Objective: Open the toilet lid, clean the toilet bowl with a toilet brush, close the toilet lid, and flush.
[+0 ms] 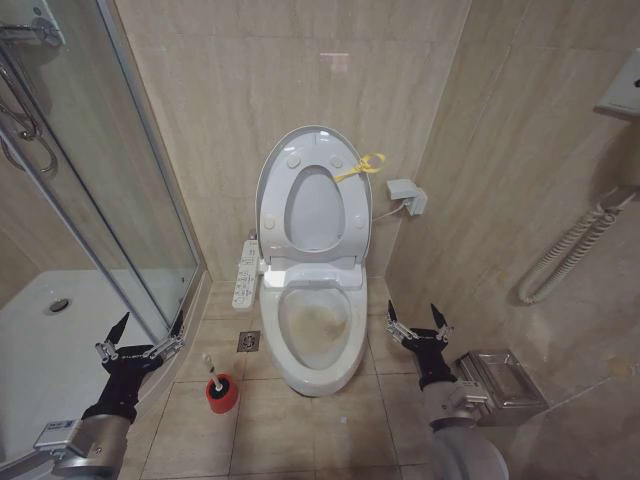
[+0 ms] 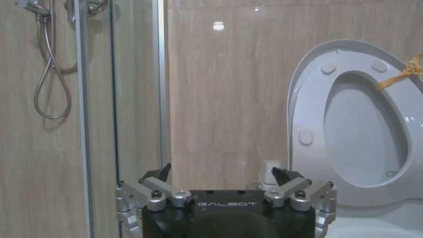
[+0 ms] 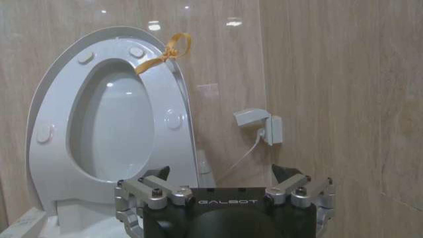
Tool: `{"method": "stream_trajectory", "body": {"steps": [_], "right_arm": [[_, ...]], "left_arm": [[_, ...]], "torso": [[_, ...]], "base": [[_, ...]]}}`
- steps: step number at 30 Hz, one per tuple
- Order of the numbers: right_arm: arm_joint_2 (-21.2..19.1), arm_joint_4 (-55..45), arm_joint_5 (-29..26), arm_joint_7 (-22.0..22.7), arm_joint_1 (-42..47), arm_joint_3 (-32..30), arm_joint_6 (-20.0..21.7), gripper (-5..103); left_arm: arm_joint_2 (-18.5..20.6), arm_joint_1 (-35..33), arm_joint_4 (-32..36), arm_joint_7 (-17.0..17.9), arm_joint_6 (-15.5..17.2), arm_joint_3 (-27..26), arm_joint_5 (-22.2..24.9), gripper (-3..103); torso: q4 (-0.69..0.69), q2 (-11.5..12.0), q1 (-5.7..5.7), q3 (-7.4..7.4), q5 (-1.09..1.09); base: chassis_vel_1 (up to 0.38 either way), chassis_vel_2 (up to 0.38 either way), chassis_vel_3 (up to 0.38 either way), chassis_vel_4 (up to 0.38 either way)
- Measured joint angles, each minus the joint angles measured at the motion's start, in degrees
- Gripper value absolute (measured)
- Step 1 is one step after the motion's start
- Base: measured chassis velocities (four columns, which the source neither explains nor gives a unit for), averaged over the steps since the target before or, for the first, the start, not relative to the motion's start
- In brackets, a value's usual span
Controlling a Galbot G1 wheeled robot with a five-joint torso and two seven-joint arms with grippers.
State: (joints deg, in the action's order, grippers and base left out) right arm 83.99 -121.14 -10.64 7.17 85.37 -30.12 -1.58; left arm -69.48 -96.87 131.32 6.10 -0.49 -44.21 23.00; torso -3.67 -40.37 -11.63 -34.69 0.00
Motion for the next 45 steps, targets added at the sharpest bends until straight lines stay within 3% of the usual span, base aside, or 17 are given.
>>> {"method": "stream_trajectory", "body": {"steps": [45], "right_arm": [[0.0,0.0,0.0,0.0,0.0,0.0,0.0,100]], "left_arm": [[0.0,0.0,0.0,0.0,0.0,0.0,0.0,100]], "torso": [[0.00,0.0,0.00,0.00,0.00]], "base": [[0.000,0.000,0.000,0.000]]}}
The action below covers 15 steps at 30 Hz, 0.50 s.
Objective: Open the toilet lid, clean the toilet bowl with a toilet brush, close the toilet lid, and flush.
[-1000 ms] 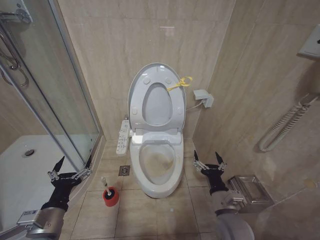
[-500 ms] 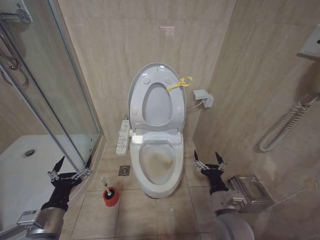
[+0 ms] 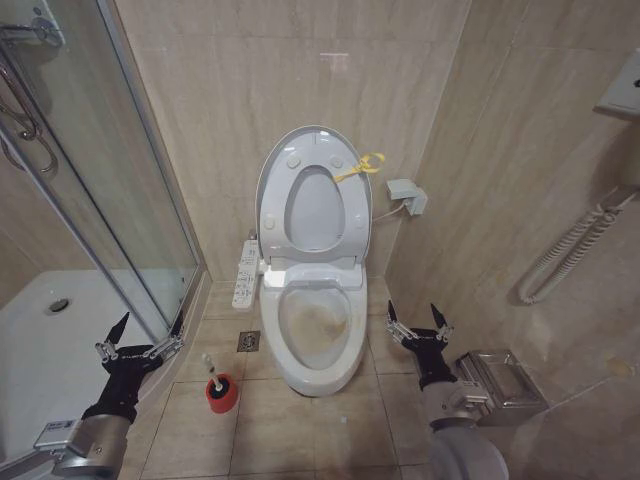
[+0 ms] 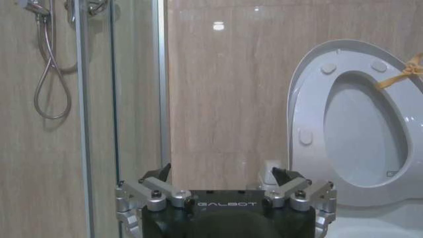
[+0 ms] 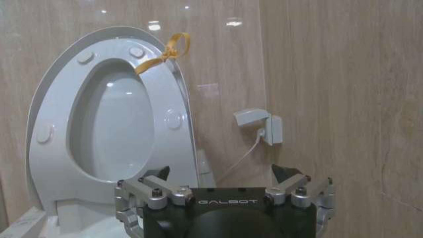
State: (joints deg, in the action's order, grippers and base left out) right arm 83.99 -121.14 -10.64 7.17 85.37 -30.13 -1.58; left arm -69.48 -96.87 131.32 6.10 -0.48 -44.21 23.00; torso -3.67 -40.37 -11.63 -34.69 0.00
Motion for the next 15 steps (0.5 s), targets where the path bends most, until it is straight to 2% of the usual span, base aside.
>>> {"method": "stream_trajectory", "body": {"steps": [8,9,10,11,12,13,15], "right_arm": [[0.0,0.0,0.0,0.0,0.0,0.0,0.0,100],[0.0,0.0,0.0,0.0,0.0,0.0,0.0,100],[0.0,0.0,0.0,0.0,0.0,0.0,0.0,100],[0.0,0.0,0.0,0.0,0.0,0.0,0.0,100],[0.0,0.0,0.0,0.0,0.0,0.0,0.0,100],[0.0,0.0,0.0,0.0,0.0,0.0,0.0,100],[0.0,0.0,0.0,0.0,0.0,0.0,0.0,100]], "left_arm": [[-0.4,0.4,-0.4,-0.1,0.2,0.4,-0.3,100],[-1.8,2.0,-2.0,-0.6,1.2,1.7,-1.5,100],[-7.2,7.4,-8.0,-2.5,4.8,7.1,-5.9,100],[-9.5,9.7,-10.5,-3.4,6.4,9.4,-7.7,100],[-9.5,9.7,-10.5,-3.4,6.4,9.4,-7.7,100],[-12.0,12.3,-13.2,-4.3,8.1,11.9,-9.8,100],[-13.5,14.0,-15.2,-4.9,8.2,13.4,-11.1,100]], "torso": [[0.01,0.0,0.00,0.00,0.01],[0.02,0.0,0.00,0.00,0.05],[0.01,0.0,0.00,0.00,-0.02],[0.00,0.0,0.00,0.00,0.01],[0.00,0.0,0.00,0.00,0.01],[-0.02,0.0,0.00,0.00,-0.02],[-0.04,0.0,-0.02,-0.01,0.00]], "base": [[0.000,0.000,0.000,0.000],[0.000,0.000,0.000,0.000],[0.000,0.000,0.000,0.000],[0.000,0.000,0.000,0.000],[0.000,0.000,0.000,0.000],[0.000,0.000,0.000,0.000],[0.000,0.000,0.000,0.000]]}}
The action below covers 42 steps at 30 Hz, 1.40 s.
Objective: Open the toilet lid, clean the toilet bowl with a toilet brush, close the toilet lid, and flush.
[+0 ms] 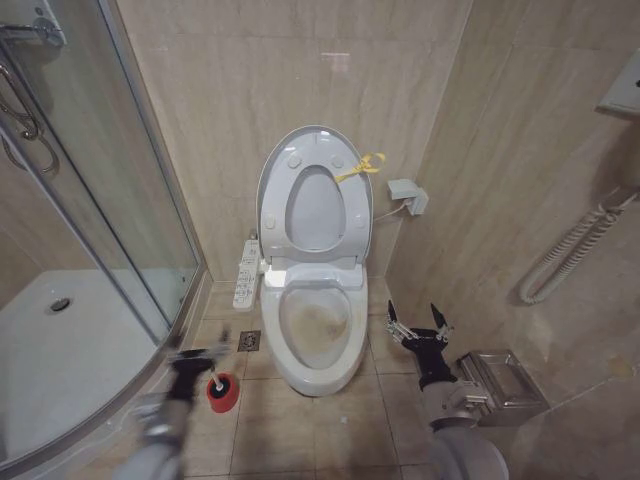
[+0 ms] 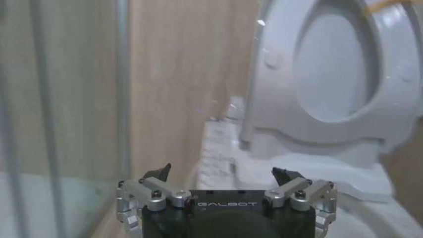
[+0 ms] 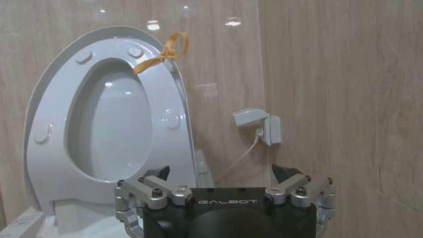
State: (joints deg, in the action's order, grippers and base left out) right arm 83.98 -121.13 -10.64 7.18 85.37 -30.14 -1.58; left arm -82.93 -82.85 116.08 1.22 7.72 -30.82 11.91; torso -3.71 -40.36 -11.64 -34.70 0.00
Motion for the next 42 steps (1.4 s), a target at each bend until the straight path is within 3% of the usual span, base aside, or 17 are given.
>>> {"method": "stream_trajectory", "body": {"steps": [1,3,11,19,26,30,32,42], "right_arm": [[0.0,0.0,0.0,0.0,0.0,0.0,0.0,100],[0.0,0.0,0.0,0.0,0.0,0.0,0.0,100],[0.0,0.0,0.0,0.0,0.0,0.0,0.0,100],[0.0,0.0,0.0,0.0,0.0,0.0,0.0,100],[0.0,0.0,0.0,0.0,0.0,0.0,0.0,100],[0.0,0.0,0.0,0.0,0.0,0.0,0.0,100],[0.0,0.0,0.0,0.0,0.0,0.0,0.0,100],[0.0,0.0,0.0,0.0,0.0,0.0,0.0,100]], "left_arm": [[-0.3,0.8,-1.4,-0.2,-2.4,0.4,-0.6,100],[-0.2,0.9,-2.2,-0.2,-4.0,0.4,-1.2,100],[1.5,-0.5,-0.9,1.9,-7.7,0.4,-2.8,100],[4.7,-3.6,6.9,4.3,-6.1,-1.4,-1.8,100],[4.4,-4.8,8.1,4.8,-6.5,-1.7,-1.9,100],[5.4,-5.6,9.0,3.3,-8.1,-2.2,-1.8,100],[6.4,-5.6,7.8,1.0,-11.0,-3.6,-1.2,100],[7.6,-6.4,6.6,-2.2,-12.2,-6.8,2.7,100]], "torso": [[0.02,0.0,0.00,0.00,0.04],[0.05,0.0,0.00,0.00,-0.01],[0.03,0.0,0.01,0.01,-0.01],[0.04,0.0,0.02,0.01,0.00],[0.04,0.0,0.02,0.01,-0.01],[0.04,0.0,0.02,0.01,-0.01],[0.03,0.0,0.02,0.01,-0.01],[0.04,0.0,0.03,0.02,-0.01]], "base": [[0.000,0.000,0.000,0.000],[0.000,0.000,0.000,0.000],[0.000,0.000,0.000,0.000],[0.000,0.000,0.000,0.000],[0.000,0.000,0.000,0.000],[0.000,0.000,0.000,0.000],[0.000,0.000,0.000,0.000],[0.000,0.000,0.000,0.000]]}}
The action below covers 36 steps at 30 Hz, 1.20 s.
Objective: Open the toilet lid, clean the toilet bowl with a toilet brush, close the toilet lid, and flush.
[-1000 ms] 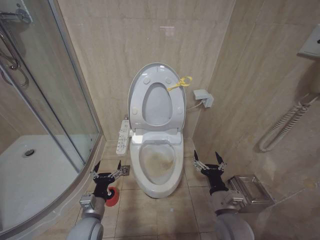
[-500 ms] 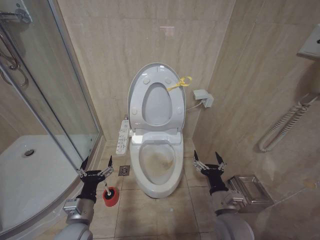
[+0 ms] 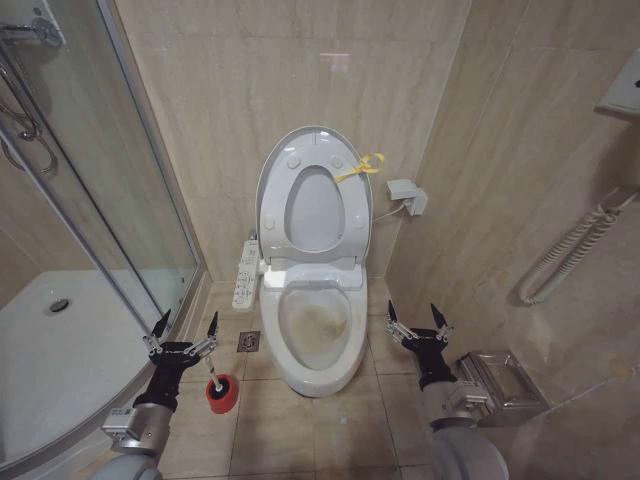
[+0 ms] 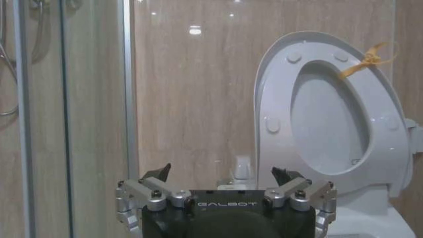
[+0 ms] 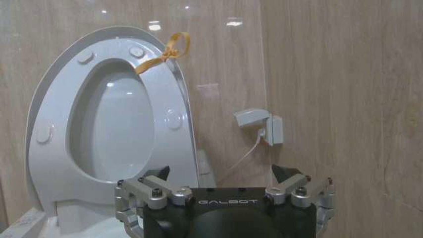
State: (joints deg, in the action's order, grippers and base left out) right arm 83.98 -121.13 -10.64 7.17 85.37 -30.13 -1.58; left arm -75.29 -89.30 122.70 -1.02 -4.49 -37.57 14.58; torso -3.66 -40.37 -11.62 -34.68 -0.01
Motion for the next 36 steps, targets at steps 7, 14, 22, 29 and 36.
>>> {"method": "stream_trajectory", "body": {"steps": [7,14,22,29,36], "right_arm": [[0.0,0.0,0.0,0.0,0.0,0.0,0.0,100],[0.0,0.0,0.0,0.0,0.0,0.0,0.0,100],[0.0,0.0,0.0,0.0,0.0,0.0,0.0,100],[0.0,0.0,0.0,0.0,0.0,0.0,0.0,100],[0.0,0.0,0.0,0.0,0.0,0.0,0.0,100]], "left_arm": [[-0.1,0.6,-0.4,0.2,-0.1,-0.1,0.1,100],[-0.1,1.0,-1.0,0.2,-0.2,0.0,0.0,100],[-0.3,1.4,-1.6,-0.3,-0.5,0.8,-0.3,100],[-0.5,1.9,-2.3,-0.4,-0.7,1.2,-0.6,100],[-0.7,2.0,-3.1,-0.7,-1.4,1.6,-1.4,100]], "torso": [[0.01,0.0,-0.03,-0.02,0.00],[-0.01,0.0,-0.01,-0.01,0.01],[0.00,0.0,0.02,0.01,0.01],[0.00,0.0,-0.07,-0.03,0.01],[-0.01,0.0,0.01,0.00,0.01]], "base": [[-0.086,0.103,0.090,-0.087],[-0.031,0.021,0.025,-0.023],[-0.021,0.024,0.028,-0.032],[-0.116,0.126,0.131,-0.130],[-0.008,0.014,0.006,-0.007]]}}
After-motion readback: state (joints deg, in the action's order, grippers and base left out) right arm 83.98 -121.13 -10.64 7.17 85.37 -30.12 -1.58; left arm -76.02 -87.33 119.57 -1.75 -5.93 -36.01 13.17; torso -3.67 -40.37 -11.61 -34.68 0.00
